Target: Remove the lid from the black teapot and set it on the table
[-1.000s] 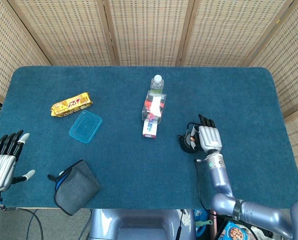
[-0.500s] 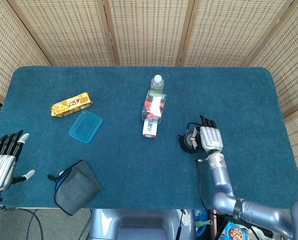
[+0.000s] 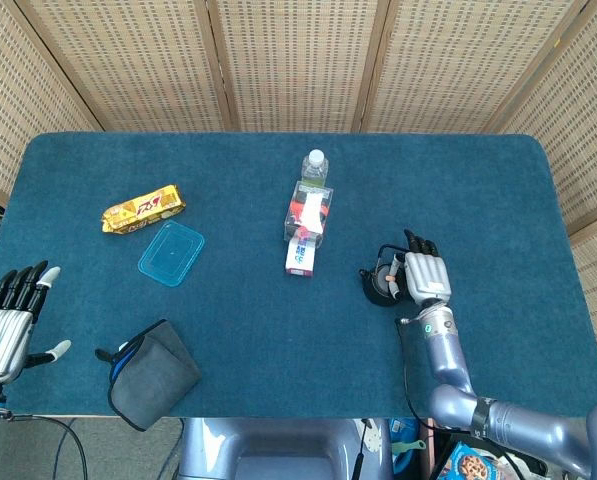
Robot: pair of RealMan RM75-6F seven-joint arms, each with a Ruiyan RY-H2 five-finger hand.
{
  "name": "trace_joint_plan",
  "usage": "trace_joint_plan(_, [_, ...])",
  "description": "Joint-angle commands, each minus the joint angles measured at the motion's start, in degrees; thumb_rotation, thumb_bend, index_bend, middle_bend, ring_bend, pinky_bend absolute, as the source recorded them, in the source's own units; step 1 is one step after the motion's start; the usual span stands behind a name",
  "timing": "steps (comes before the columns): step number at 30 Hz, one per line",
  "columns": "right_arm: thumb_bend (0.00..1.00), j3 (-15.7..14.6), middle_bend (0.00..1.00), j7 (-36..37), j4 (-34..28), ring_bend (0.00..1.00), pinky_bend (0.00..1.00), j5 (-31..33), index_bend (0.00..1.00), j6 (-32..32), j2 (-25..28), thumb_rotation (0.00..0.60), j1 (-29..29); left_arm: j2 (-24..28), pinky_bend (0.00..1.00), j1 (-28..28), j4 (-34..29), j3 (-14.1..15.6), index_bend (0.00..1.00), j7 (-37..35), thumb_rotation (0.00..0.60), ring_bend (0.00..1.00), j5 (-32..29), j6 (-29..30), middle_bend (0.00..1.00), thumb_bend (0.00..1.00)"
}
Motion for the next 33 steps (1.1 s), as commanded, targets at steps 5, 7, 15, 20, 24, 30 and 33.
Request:
trace_joint_plan(5, [0.55,-0.05,0.0,0.27,-4.52,0.0,0.0,-2.72,0.64,2.59,2.45,0.6,-0.92,0.05,0.0,0.0,-0.08,0.1,0.0,-0.1,0.6,0.0,0.17,0.01,0.0,0.06])
trace_joint_plan(7, [0.55,-0.03,0.0,0.38,-6.41,0.0,0.0,-3.46,0.64,3.25,3.45,0.6,-1.26,0.12,0.0,0.04,-0.13,0.14,0.0,-0.22,0.6,0.0,0.29,0.11,0.0,0.06])
trace_joint_plan(15, [0.55,-2.94,0.0,1.49,-16.43,0.0,0.0,-11.57,0.64,6.28,9.56,0.6,-4.22,0.41,0.0,0.28,-0.28,0.38,0.0,-0.82,0.6,0.0,1.1,0.7,0.0,0.06])
trace_joint_plan(20, [0.55,-6.63,0.0,2.11,-19.17,0.0,0.0,-17.13,0.64,6.7,11.22,0.6,-6.0,0.47,0.0,0.35,-0.36,0.47,0.0,-0.89,0.6,0.0,1.44,0.91,0.0,0.06])
trace_joint_plan(24, [0.55,-10.55,0.0,2.88,-19.76,0.0,0.0,-23.02,0.64,6.36,11.69,0.6,-7.38,0.43,0.0,0.38,-0.39,0.55,0.0,-0.83,0.6,0.0,1.62,0.96,0.0,0.06])
trace_joint_plan(30, [0.55,-18.21,0.0,5.78,-10.44,0.0,0.0,-40.13,0.64,1.4,10.1,0.6,-6.21,0.24,0.0,0.32,-0.49,0.7,0.0,-0.4,0.6,0.0,1.76,0.76,0.0,0.06])
trace_joint_plan(33, [0.55,-18.82,0.0,7.18,-7.48,0.0,0.0,-42.9,0.64,-0.06,9.3,0.6,-5.55,0.24,0.0,0.31,-0.48,0.6,0.0,-0.41,0.6,0.0,1.56,0.73,0.0,0.06])
